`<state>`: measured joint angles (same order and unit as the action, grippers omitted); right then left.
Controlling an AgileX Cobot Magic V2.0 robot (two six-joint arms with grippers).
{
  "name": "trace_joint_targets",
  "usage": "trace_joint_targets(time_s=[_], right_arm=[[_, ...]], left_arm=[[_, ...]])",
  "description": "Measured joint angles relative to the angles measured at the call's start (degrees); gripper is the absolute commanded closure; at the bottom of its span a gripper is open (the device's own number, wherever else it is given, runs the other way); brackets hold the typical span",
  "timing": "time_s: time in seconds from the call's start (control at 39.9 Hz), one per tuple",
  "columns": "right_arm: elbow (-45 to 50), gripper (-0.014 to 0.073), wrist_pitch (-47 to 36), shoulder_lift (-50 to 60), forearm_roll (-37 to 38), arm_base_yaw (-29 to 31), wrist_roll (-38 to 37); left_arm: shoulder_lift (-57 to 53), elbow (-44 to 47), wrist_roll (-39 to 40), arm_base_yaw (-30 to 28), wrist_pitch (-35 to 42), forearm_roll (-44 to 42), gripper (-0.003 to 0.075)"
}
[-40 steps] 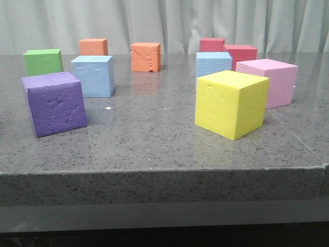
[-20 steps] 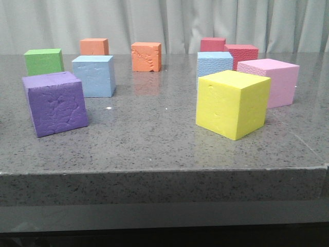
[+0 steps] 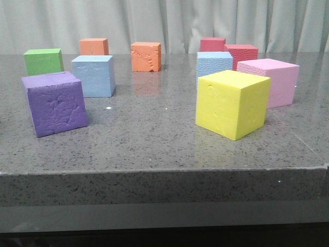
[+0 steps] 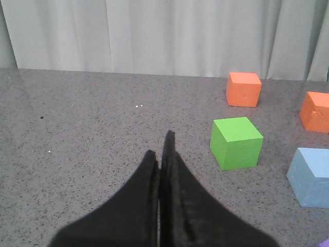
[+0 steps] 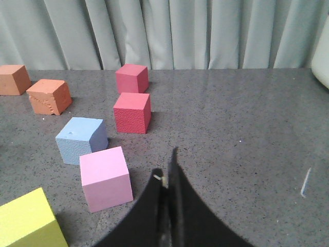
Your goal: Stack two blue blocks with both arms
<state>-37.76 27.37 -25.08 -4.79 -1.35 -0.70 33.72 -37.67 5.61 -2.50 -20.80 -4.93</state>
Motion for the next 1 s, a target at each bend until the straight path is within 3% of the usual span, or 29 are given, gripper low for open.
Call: trace_joint_targets(time_s=[0.4,0.5,0.55,0.63,0.75,0.83,0.85,1.0], right_arm=[[0.00,0.0657,-1.08,-0.24,0.00,0.00,0.00],[0.00,0.0622,-1.08,-0.24,0.00,0.00,0.00],[0.00,0.0564,-1.08,-0.24,0.00,0.00,0.00],[0.00,0.0437,-1.08,-0.24,0.00,0.00,0.00],[0.00,0.0134,-1.08,-0.24,0.00,0.00,0.00],[0.00,-0.0027,-1.08,-0.24,0.00,0.00,0.00],[0.00,-0.0074,-1.08,-0.24,0.00,0.00,0.00],[0.00,-0.0052,-1.08,-0.24,0.00,0.00,0.00]], left_arm=[[0.78,-0.08,-0.12,0.00,0.00,0.00,0.0740],[0.78,-0.08,-0.12,0.00,0.35,0.00,0.0715],[0.78,-0.08,-0.12,0.00,0.81,0.00,0.0662],[0.78,-0.08,-0.12,0.00,1.83,0.00,0.0523],[0.78,-0.08,-0.12,0.00,2.15,0.00,0.0182],[0.78,-0.08,-0.12,0.00,2.15,0.00,0.0029],[0.78,-0.08,-0.12,0.00,2.15,0.00,0.0011],[0.78,-0.08,-0.12,0.00,2.29,0.00,0.0063]])
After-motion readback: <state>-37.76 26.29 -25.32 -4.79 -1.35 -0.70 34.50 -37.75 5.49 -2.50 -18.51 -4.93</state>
